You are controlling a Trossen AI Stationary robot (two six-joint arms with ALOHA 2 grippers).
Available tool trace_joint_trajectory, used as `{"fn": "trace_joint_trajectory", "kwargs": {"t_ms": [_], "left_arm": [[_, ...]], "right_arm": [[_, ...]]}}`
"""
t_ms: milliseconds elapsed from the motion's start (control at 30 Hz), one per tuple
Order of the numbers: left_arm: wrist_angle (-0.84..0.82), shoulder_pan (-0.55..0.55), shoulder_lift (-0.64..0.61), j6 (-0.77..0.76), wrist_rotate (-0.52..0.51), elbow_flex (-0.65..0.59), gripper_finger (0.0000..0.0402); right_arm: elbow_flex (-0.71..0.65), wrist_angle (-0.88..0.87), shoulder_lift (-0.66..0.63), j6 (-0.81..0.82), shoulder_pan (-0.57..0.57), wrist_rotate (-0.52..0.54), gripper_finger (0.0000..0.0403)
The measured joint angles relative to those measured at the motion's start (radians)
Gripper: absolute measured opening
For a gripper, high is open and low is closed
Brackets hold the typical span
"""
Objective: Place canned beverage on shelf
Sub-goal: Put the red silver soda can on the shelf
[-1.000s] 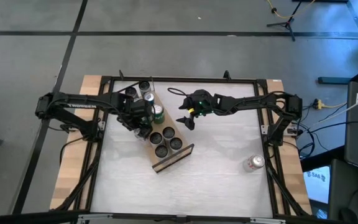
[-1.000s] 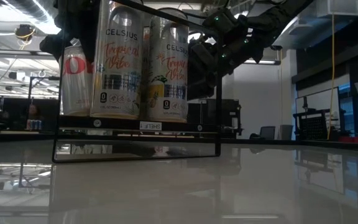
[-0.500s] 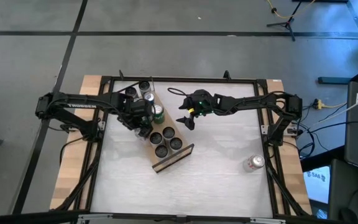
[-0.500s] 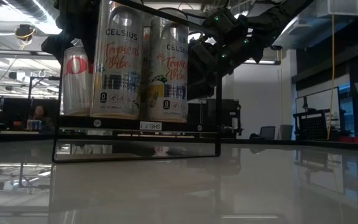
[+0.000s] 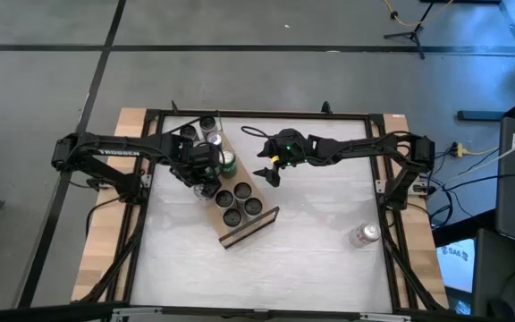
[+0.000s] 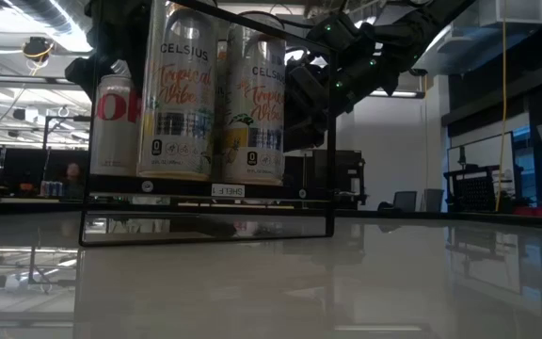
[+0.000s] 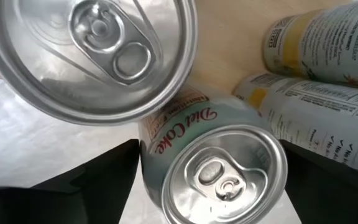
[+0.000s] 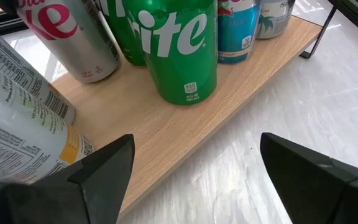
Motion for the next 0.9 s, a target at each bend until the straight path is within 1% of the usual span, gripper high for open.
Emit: {"fn": "trace_joint_trajectory", "kwargs": {"t_ms": [433, 900], "left_arm": [[0.004, 0.000, -0.015, -0.004, 0.002, 0.002, 0.0362], [0.006, 0.000, -0.160, -0.028, 0.008, 0.003, 0.0362]], "right_arm": [[0.000, 0.000, 0.000, 0.000, 0.000, 0.000, 0.0342], [0.000, 0.000, 0.000, 0.000, 0.000, 0.000, 0.0342]]}}
